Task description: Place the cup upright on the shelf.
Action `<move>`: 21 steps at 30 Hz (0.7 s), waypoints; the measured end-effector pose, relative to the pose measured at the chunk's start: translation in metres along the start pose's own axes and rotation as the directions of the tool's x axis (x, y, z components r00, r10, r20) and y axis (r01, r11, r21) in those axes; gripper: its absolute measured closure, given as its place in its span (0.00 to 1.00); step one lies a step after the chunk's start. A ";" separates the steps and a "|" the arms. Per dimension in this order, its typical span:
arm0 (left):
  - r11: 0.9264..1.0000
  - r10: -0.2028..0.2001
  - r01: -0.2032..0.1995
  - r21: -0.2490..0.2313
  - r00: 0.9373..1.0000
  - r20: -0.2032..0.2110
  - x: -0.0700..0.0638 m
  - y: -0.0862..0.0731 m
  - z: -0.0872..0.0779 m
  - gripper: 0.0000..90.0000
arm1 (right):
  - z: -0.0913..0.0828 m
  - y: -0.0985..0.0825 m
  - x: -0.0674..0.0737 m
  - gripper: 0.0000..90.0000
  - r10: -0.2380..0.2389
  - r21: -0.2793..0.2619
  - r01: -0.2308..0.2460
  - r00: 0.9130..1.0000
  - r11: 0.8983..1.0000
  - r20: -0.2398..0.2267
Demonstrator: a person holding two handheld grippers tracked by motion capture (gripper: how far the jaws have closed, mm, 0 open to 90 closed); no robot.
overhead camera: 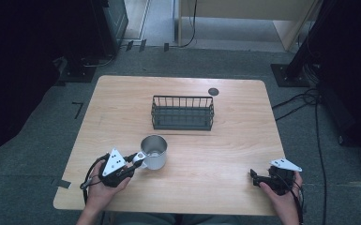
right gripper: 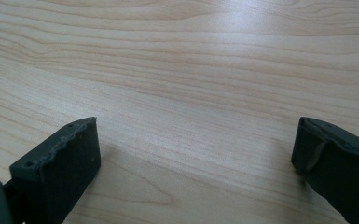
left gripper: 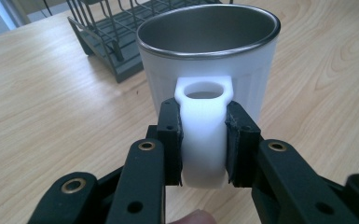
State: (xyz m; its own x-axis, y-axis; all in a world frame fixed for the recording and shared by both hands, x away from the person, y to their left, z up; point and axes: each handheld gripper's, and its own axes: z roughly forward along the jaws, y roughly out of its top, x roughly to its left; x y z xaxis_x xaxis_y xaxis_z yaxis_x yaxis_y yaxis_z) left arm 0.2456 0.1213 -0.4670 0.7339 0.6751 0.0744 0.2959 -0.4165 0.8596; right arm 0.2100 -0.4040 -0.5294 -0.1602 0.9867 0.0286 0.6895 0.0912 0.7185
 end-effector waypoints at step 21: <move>0.992 0.012 -0.009 -0.128 1.000 0.018 0.029 0.077 0.009 0.81 | 0.000 0.000 0.000 0.01 0.002 -0.001 -0.002 1.000 1.000 -0.003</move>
State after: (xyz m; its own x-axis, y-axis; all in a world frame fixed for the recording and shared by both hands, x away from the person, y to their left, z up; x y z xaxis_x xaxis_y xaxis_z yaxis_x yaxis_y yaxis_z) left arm 0.2957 0.1031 -0.4032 0.7480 0.6593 0.0756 0.2085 -0.3417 0.9164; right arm 0.2100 -0.4041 -0.5294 -0.1603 0.9865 0.0321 0.6890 0.0885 0.7193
